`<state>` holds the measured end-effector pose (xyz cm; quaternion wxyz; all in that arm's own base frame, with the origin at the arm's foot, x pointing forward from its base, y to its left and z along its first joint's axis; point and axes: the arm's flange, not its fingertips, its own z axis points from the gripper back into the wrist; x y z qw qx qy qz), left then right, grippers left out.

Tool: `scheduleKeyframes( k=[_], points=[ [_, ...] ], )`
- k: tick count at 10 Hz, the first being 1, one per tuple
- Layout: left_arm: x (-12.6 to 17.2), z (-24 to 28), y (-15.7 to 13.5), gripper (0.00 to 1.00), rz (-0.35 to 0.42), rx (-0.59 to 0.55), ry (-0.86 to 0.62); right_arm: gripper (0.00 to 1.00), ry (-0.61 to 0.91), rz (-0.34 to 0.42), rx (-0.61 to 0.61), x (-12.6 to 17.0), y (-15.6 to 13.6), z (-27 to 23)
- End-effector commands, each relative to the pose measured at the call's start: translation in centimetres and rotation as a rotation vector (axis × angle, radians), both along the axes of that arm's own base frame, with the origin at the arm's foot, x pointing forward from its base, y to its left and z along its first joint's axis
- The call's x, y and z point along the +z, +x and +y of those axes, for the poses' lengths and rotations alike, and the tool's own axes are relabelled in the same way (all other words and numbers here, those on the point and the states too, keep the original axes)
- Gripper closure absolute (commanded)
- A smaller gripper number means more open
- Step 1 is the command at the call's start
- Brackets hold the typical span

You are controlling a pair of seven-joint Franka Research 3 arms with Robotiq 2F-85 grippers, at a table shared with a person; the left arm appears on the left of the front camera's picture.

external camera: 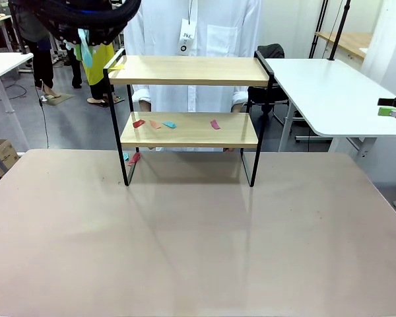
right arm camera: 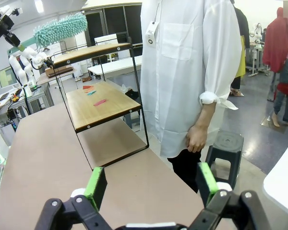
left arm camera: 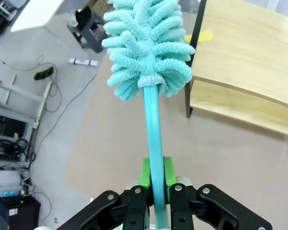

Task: Clean the shelf.
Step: Clean the specific section of the Shelf indicated by the human with the Duster.

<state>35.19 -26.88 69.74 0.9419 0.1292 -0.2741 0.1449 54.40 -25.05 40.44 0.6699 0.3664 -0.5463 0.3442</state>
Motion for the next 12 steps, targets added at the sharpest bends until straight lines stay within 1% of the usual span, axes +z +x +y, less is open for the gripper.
scheduleKeyframes(
  k=[1, 2, 3, 4, 5, 7, 9, 12],
  points=[
    [0.5, 0.1, 0.1, 0.87, 0.006, 0.007, 0.021, 0.00, 0.001, -0.004, 0.002, 0.2, 0.0, 0.2],
    [0.5, 0.1, 0.1, 0.87, 0.006, 0.007, 0.021, 0.00, 0.001, -0.004, 0.002, 0.2, 0.0, 0.2],
    [-0.3, 0.0, 0.2, 0.87, 0.012, 0.004, 0.007, 0.00, 0.001, -0.004, 0.002, 0.2, 0.0, 0.2],
    [0.3, -0.5, 0.1, 0.87, -0.034, -0.004, -0.018, 0.00, 0.001, -0.004, 0.002, 0.2, 0.0, 0.2],
    [0.5, -0.2, -0.2, 0.87, -0.060, -0.056, -0.057, 0.00, 0.001, -0.004, 0.002, 0.2, 0.0, 0.2],
    [1.1, 1.4, -0.9, 0.87, -0.101, -0.189, -0.140, 0.00, 0.001, -0.004, 0.002, 0.2, 0.0, 0.2],
    [1.5, 3.5, -1.9, 0.87, -0.125, -0.403, -0.231, 0.00, 0.001, -0.004, 0.002, 0.2, 0.0, 0.2],
    [2.1, 6.7, -3.0, 0.87, -0.129, -0.682, -0.345, 0.00, 0.001, -0.004, 0.002, 0.2, 0.0, 0.2]
  ],
)
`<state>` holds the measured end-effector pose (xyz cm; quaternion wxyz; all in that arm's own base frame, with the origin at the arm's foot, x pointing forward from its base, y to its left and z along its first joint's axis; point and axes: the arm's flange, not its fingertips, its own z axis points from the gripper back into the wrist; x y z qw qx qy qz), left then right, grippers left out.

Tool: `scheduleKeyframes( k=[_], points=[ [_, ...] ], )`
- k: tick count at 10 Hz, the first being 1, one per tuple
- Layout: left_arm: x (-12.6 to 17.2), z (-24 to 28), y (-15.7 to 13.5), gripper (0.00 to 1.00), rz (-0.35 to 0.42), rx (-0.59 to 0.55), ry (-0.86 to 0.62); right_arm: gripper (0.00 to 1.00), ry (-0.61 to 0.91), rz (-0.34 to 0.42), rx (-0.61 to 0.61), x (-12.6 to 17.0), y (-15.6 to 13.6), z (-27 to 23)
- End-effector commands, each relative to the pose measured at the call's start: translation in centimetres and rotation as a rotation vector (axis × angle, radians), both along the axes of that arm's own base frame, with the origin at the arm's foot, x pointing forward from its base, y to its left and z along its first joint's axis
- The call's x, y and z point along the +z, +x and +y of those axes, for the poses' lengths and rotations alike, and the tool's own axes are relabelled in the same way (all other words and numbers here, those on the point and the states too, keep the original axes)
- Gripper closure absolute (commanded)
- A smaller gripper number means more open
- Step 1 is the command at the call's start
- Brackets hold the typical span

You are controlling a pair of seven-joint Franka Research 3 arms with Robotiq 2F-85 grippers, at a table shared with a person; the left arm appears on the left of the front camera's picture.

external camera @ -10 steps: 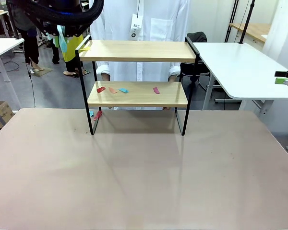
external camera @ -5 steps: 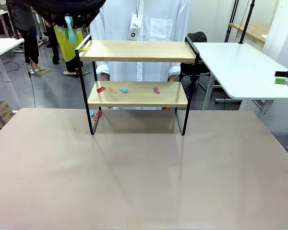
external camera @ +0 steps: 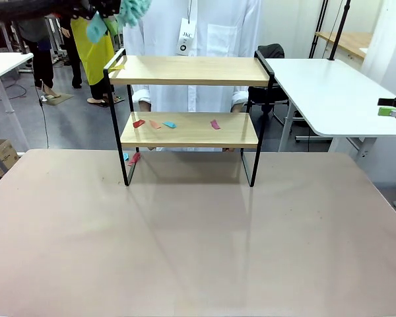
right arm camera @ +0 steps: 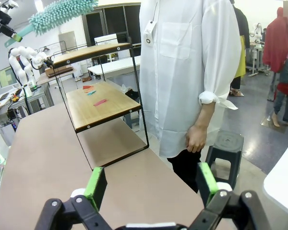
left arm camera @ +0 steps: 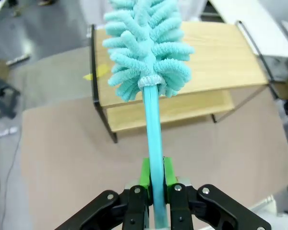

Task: Clean the shelf.
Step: Clean the specific section of the Shelf indicated by the human with the Duster.

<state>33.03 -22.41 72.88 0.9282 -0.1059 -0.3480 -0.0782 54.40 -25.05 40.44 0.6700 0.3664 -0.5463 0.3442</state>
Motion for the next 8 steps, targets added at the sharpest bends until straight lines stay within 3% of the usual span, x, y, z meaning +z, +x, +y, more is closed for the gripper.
scheduleKeyframes(
  k=[1, 5, 8],
  points=[
    [-0.9, 3.1, -1.2, 0.87, 0.021, -0.210, -0.058, 0.00, 0.001, -0.004, 0.002, 0.2, 0.0, 0.2],
    [-0.5, 6.2, -1.5, 0.87, 0.070, -0.622, -0.043, 0.00, 0.001, -0.004, 0.002, 0.2, 0.0, 0.2],
    [-0.4, 8.2, -1.0, 0.87, 0.091, -0.804, 0.060, 0.00, 0.001, -0.004, 0.002, 0.2, 0.0, 0.2]
  ],
)
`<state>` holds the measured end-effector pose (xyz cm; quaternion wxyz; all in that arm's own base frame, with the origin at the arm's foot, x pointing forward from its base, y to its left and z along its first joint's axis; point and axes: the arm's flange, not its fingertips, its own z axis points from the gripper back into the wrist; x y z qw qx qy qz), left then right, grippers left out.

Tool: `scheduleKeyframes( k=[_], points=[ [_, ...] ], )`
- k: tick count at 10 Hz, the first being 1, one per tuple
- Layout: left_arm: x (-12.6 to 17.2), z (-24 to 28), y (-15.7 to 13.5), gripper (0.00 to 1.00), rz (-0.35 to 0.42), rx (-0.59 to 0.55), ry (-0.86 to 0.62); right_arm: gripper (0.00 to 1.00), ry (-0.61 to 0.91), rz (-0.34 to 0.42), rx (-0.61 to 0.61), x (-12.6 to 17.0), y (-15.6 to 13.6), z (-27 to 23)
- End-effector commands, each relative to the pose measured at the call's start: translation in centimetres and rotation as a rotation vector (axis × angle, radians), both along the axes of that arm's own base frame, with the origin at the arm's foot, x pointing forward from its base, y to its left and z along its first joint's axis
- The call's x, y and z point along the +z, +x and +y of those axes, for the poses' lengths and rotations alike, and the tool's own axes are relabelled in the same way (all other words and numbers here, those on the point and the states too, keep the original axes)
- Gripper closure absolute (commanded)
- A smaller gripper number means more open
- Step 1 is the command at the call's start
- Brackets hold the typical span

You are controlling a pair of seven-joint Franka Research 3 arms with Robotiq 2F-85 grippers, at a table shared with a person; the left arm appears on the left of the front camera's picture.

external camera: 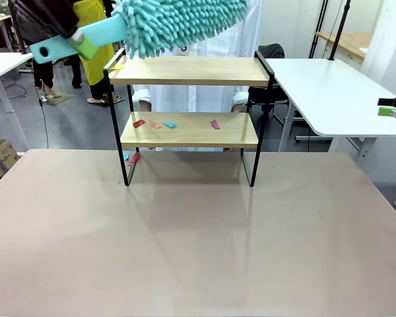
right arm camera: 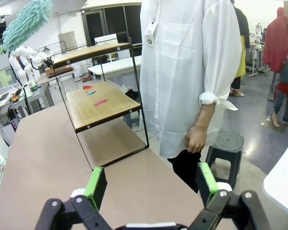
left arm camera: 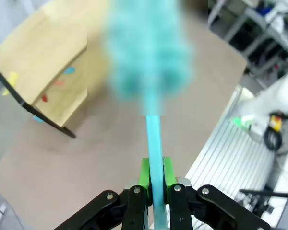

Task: Clean the shelf.
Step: Clean the specific section of the Shelf indicated by the human with the Duster.

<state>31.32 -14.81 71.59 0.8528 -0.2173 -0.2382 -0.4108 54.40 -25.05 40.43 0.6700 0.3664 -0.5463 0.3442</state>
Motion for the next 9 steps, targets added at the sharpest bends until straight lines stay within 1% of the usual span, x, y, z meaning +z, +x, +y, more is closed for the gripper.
scheduleKeyframes(
  k=[1, 3, 4, 5, 6, 7, 9],
  points=[
    [0.8, 0.6, 0.6, 0.87, -0.019, -0.096, 0.070, 0.00, 0.001, -0.004, 0.002, 0.3, 0.0, 0.2],
    [0.2, 1.0, 1.2, 0.87, -0.023, -0.196, 0.171, 0.00, 0.001, -0.004, 0.002, 0.3, 0.0, 0.2],
    [-0.2, 1.0, 1.4, 0.87, -0.013, -0.234, 0.249, 0.00, 0.001, -0.004, 0.002, 0.3, 0.0, 0.2],
    [-0.6, 0.8, 1.6, 0.87, -0.012, -0.279, 0.358, 0.00, 0.001, -0.004, 0.002, 0.3, 0.0, 0.2],
    [-1.1, 0.4, 2.1, 0.87, 0.014, -0.302, 0.482, 0.00, 0.001, -0.004, 0.002, 0.3, 0.0, 0.2],
    [-1.8, -0.3, 2.3, 0.87, 0.037, -0.352, 0.606, 0.00, 0.001, -0.004, 0.002, 0.3, 0.0, 0.2],
    [-3.3, -2.2, 3.0, 0.87, 0.095, -0.435, 0.782, 0.00, 0.001, -0.004, 0.002, 0.3, 0.0, 0.2]
  ],
)
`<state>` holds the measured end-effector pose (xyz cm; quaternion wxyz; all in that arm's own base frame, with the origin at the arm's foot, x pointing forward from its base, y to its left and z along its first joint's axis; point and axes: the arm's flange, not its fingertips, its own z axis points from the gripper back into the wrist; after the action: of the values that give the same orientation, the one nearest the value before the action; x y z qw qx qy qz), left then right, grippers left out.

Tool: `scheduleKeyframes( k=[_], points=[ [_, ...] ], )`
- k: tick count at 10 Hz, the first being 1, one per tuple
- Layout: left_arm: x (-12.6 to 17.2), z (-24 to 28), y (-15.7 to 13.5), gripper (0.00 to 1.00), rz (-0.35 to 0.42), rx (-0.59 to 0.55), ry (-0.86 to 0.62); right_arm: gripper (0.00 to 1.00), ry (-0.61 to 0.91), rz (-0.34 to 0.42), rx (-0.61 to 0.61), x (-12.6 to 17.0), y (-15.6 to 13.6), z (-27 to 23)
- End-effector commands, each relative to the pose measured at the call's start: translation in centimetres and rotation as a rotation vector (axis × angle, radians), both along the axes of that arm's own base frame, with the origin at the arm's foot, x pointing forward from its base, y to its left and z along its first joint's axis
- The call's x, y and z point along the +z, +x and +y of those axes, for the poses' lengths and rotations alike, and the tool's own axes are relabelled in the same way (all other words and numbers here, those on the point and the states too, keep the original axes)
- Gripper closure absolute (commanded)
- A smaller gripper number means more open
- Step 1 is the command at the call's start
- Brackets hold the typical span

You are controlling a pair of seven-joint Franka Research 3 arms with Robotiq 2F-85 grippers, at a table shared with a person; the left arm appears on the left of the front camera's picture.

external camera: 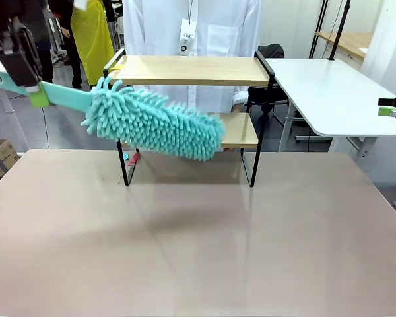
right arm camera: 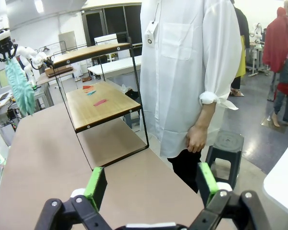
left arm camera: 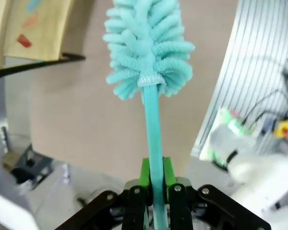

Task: Clean the shelf.
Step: Clean the specific section of the Shelf indicated by the human with the Duster.

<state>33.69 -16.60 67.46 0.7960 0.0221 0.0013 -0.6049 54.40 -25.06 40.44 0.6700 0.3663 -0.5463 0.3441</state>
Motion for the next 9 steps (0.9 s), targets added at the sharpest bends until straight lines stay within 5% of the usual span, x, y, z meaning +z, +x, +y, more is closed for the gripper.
scheduleKeyframes(
  k=[1, 5, 9],
  points=[
    [-0.3, -1.5, 0.8, 0.87, 0.021, -0.101, 0.145, 0.00, 0.001, -0.004, 0.002, 0.2, 0.0, 0.2],
    [-5.1, -3.3, 1.5, 0.87, 0.092, -0.179, 0.379, 0.00, 0.001, -0.004, 0.002, 0.2, 0.0, 0.2],
    [-6.3, -4.2, 2.0, 0.87, 0.108, -0.161, 0.366, 0.00, 0.001, -0.004, 0.002, 0.2, 0.0, 0.2]
  ],
)
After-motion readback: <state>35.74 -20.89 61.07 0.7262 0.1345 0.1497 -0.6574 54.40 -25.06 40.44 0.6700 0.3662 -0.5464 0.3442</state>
